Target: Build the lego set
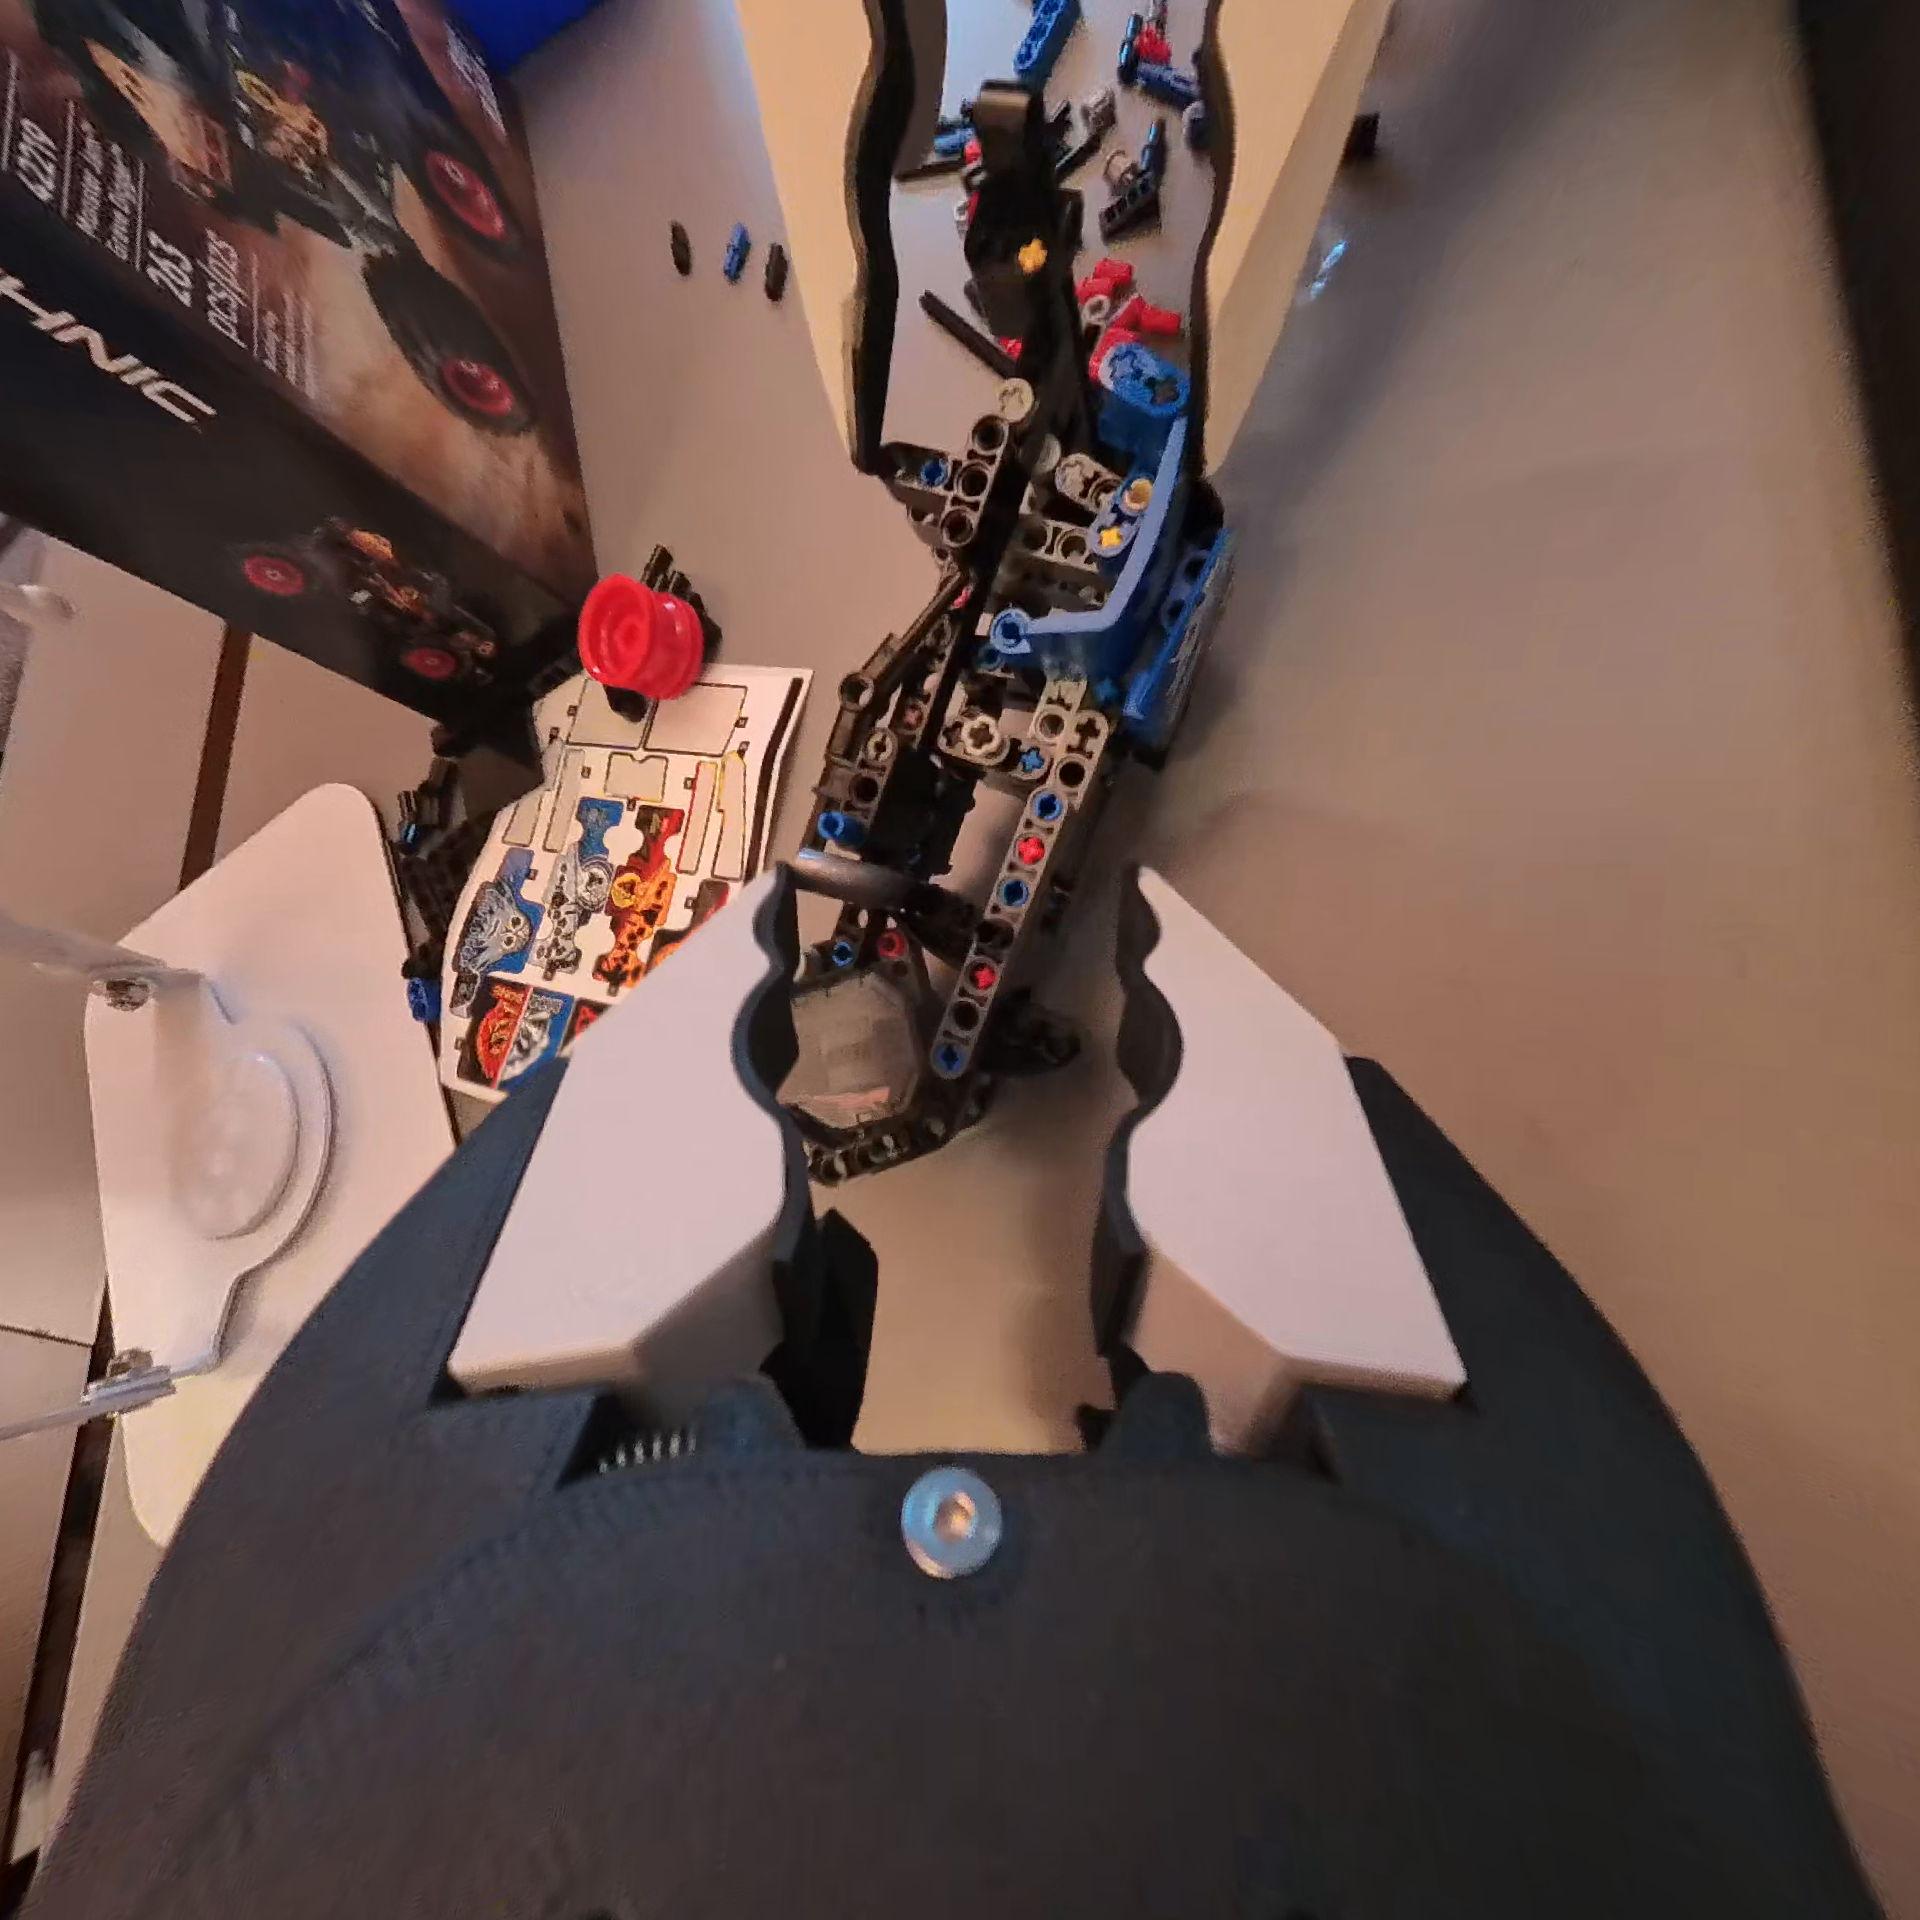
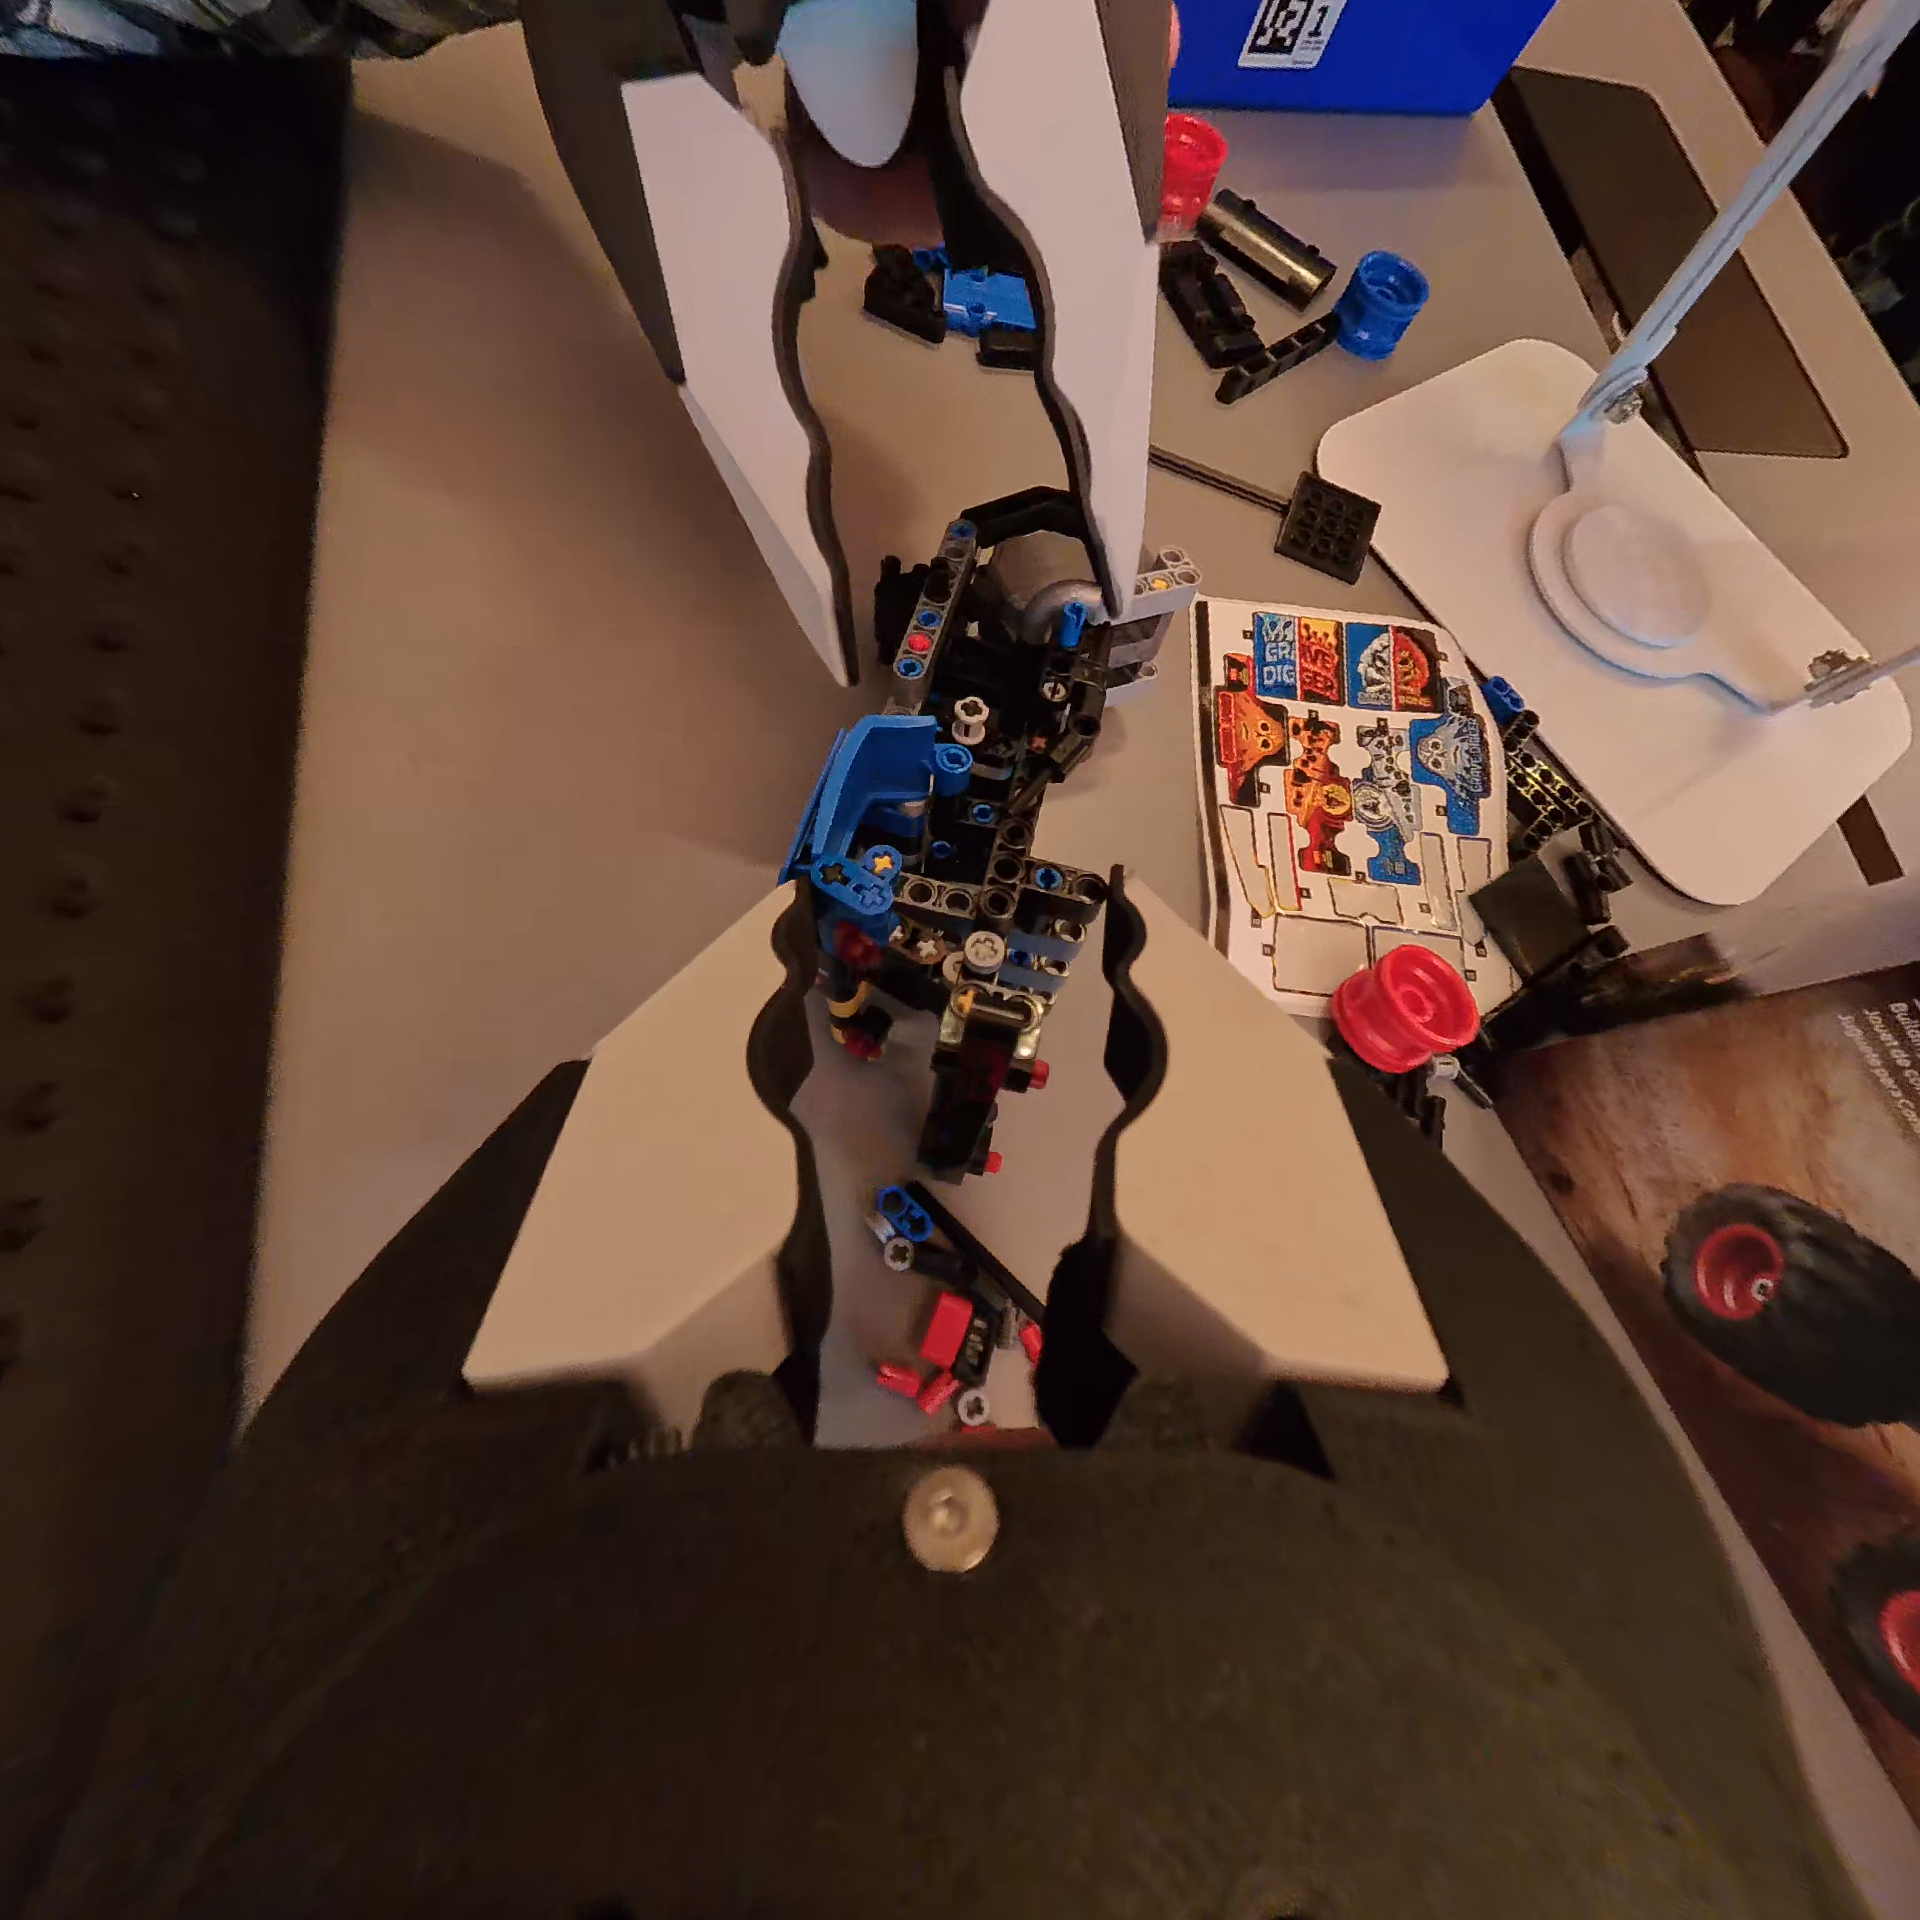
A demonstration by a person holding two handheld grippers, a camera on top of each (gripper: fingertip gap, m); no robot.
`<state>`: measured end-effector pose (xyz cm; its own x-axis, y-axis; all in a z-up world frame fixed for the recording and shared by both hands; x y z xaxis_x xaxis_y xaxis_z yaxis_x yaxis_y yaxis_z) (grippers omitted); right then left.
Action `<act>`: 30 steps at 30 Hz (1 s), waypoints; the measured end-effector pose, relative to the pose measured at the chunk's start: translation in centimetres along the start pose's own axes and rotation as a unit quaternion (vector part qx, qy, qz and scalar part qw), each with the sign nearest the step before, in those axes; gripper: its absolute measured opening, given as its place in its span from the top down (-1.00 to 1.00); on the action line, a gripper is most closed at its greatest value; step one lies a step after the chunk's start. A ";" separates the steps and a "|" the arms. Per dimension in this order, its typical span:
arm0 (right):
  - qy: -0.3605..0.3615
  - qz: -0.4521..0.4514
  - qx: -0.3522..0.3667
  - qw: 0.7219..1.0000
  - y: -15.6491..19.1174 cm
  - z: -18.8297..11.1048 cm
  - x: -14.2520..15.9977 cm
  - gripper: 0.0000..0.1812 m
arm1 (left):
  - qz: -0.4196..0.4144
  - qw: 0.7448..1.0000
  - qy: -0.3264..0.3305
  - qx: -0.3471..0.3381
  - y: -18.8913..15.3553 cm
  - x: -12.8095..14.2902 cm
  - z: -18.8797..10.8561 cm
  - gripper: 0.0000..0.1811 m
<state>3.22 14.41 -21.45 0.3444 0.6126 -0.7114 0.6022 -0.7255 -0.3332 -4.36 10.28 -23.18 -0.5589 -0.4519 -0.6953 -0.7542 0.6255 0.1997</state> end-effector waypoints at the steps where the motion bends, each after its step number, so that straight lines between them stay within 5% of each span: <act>1: 0.001 -0.002 0.001 1.000 0.1 0.0 0.0 0.41 | 0.004 1.000 -0.004 -0.006 0.0 -0.1 0.1 0.36; 8: 0.009 -0.047 0.024 0.999 0.6 0.7 -0.8 0.41 | 0.055 0.995 -0.032 -0.073 0.0 0.5 -0.6 0.45; 14: 0.064 -0.174 0.081 0.979 2.2 1.7 -2.2 0.41 | 0.115 0.981 -0.051 -0.147 -1.3 1.9 -2.3 0.45; 22: 0.053 -0.251 0.104 0.961 5.3 2.7 -4.1 0.41 | 0.063 0.985 -0.065 -0.144 -3.4 4.4 -4.8 0.38; 30: 0.004 -0.242 0.051 0.969 7.4 2.9 -5.2 0.46 | 0.013 0.988 -0.050 -0.149 -3.8 6.0 -5.1 0.40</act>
<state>3.82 4.92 -22.07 0.0445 0.8905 -0.4527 0.6207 -0.3797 -0.6859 -6.64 1.95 -24.57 -0.5544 -0.3639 -0.7485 -0.8159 0.4149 0.4026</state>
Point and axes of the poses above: each gripper's, where its closed fingertips meet, z out along the fingers, x out of its underside, y = z × x across the jaws, the point moved 2 cm from there along -z, back along the fingers, and after that the axes turned 12 degrees about -z, right-handed, at the moved point
